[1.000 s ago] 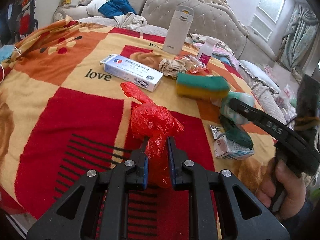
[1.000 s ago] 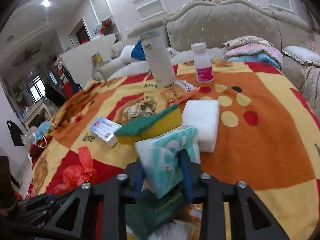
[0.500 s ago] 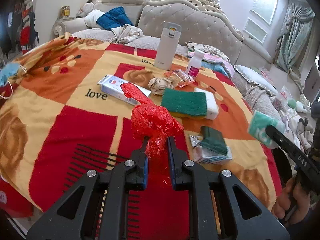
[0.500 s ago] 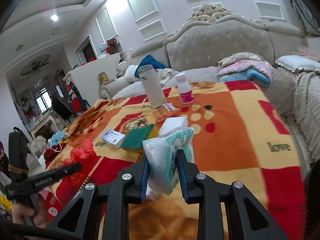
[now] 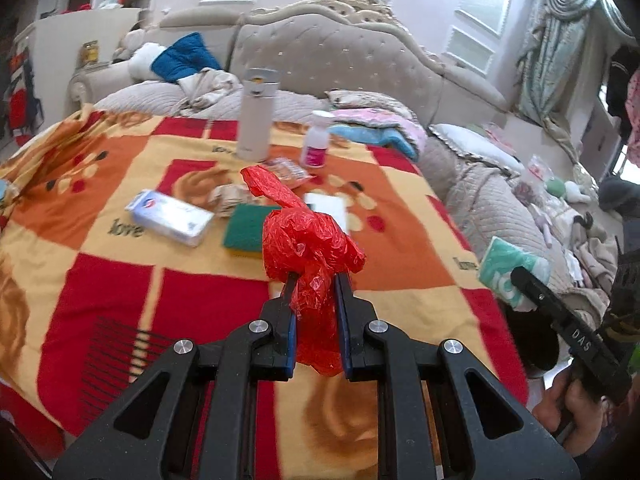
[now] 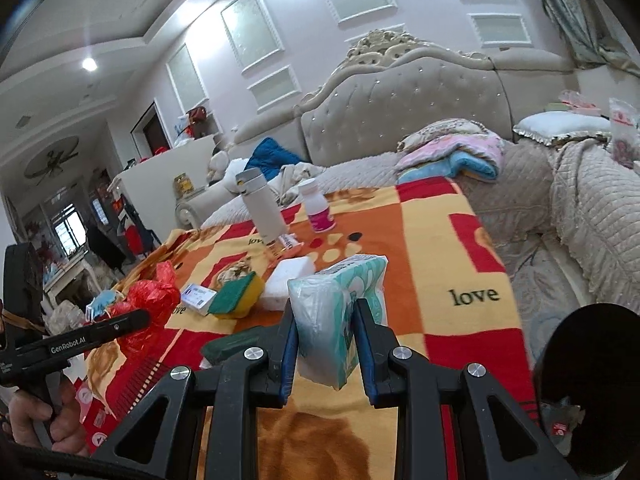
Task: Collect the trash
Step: 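Carry the red bag and tissue pack over the black bin and open both grippers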
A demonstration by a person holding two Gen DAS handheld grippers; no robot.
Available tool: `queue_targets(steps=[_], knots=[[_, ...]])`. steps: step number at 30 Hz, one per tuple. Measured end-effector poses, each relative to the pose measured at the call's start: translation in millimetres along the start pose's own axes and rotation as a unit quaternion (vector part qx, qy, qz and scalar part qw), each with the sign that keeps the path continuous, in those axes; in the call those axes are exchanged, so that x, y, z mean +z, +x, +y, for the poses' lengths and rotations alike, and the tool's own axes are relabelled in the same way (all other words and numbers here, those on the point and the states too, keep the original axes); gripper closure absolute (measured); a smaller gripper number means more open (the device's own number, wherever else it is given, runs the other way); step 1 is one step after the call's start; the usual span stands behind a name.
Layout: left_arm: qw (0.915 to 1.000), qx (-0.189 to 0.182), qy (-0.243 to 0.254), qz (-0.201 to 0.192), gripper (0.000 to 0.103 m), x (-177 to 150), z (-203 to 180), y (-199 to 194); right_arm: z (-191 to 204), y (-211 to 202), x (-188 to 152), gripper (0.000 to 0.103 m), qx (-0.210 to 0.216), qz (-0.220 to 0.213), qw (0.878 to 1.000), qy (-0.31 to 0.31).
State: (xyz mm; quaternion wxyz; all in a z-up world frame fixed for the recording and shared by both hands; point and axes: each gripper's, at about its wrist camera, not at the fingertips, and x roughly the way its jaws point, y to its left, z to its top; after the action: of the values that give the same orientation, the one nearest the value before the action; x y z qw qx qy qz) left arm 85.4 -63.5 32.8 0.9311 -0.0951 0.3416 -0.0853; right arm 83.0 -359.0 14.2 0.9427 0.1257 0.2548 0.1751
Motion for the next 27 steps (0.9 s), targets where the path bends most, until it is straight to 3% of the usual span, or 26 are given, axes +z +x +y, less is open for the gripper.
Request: queue_targets(steps=[13, 27], knots=[[0.9996, -0.017, 0.02, 0.013, 0.089, -9.1, -29.9, 19.9, -52.8, -36.7, 0.5, 0.078, -0.046, -0.023, 0.998, 0.042], [0.9953, -0.045, 0.085, 0.005, 0.089, -8.4, -88.8, 22.7, -97.2, -76.8, -3.8, 0.078, -0.101, -0.035, 0.992, 0.07]])
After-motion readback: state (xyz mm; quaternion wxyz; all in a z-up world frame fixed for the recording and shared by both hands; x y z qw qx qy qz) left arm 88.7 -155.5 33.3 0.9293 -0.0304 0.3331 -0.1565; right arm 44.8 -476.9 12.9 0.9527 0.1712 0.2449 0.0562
